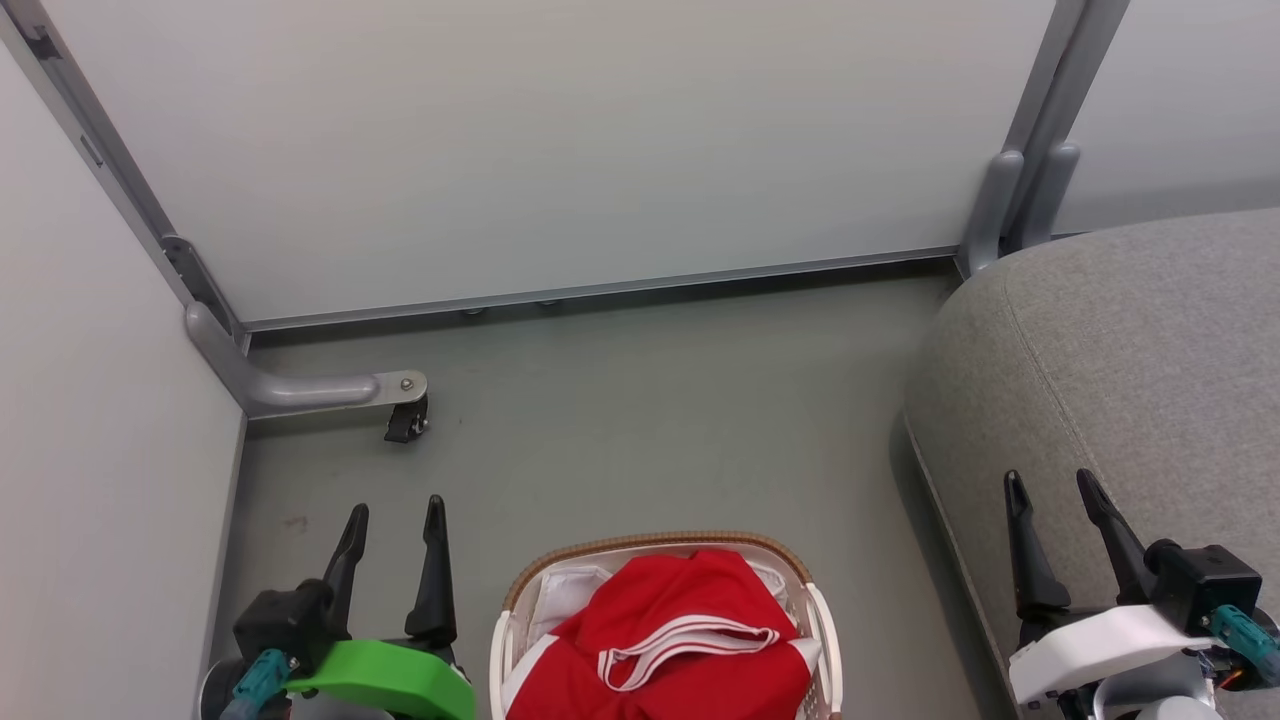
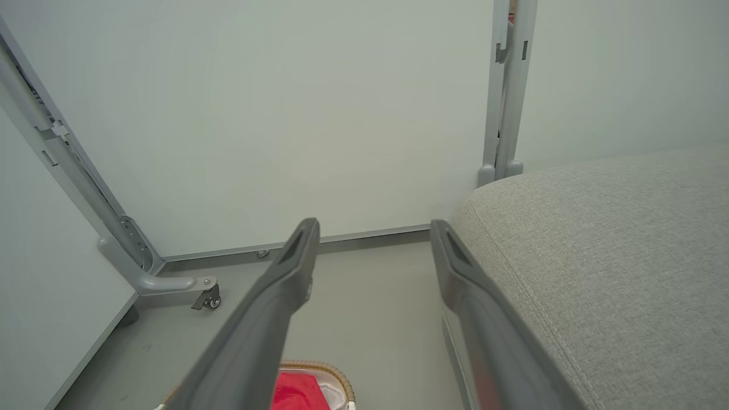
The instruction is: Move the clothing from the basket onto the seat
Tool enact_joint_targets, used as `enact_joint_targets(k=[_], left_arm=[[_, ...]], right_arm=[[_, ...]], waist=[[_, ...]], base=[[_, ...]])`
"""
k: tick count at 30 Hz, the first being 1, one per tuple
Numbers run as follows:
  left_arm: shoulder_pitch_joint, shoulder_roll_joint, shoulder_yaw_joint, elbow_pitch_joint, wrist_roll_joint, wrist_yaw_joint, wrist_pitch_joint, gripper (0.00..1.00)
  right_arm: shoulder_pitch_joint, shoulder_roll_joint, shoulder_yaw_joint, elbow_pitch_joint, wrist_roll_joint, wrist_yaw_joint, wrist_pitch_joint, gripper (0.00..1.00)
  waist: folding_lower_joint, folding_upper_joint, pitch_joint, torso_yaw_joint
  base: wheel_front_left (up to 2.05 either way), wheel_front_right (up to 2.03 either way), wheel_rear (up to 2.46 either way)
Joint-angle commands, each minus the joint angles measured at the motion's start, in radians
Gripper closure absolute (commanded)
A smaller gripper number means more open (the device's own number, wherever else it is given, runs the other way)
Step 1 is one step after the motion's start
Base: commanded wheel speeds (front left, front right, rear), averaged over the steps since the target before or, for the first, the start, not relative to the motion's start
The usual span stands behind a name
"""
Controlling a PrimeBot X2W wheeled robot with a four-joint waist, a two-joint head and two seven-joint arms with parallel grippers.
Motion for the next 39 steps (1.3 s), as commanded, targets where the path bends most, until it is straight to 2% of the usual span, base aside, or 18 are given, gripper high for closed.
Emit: enact_joint_targets(k=[1, 18, 39], left_arm=[[0.01, 0.006, -0.002, 0.002, 0.028, -0.003, -0.009, 0.0], [0.013, 0.007, -0.02, 0.029, 0.128, -0.002, -0.042, 0.0], [0.01, 0.007, -0.021, 0.039, 0.115, -0.008, -0.037, 0.0]], right_arm=[[0.012, -0.006, 0.0, -0.006, -0.024, 0.0, -0.009, 0.0], [0.02, -0.008, 0.008, -0.013, -0.144, 0.0, -0.039, 0.0], [0.017, -0.008, 0.007, -0.014, -0.139, 0.0, -0.039, 0.0]], waist=[[-0.0001, 0.0, 0.0, 0.001], [-0.0001, 0.0, 0.001, 0.008], [-0.0001, 0.0, 0.003, 0.01]], base=[[0.0, 0.0, 0.0], [0.0, 0.0, 0.0], [0.0, 0.0, 0.0]])
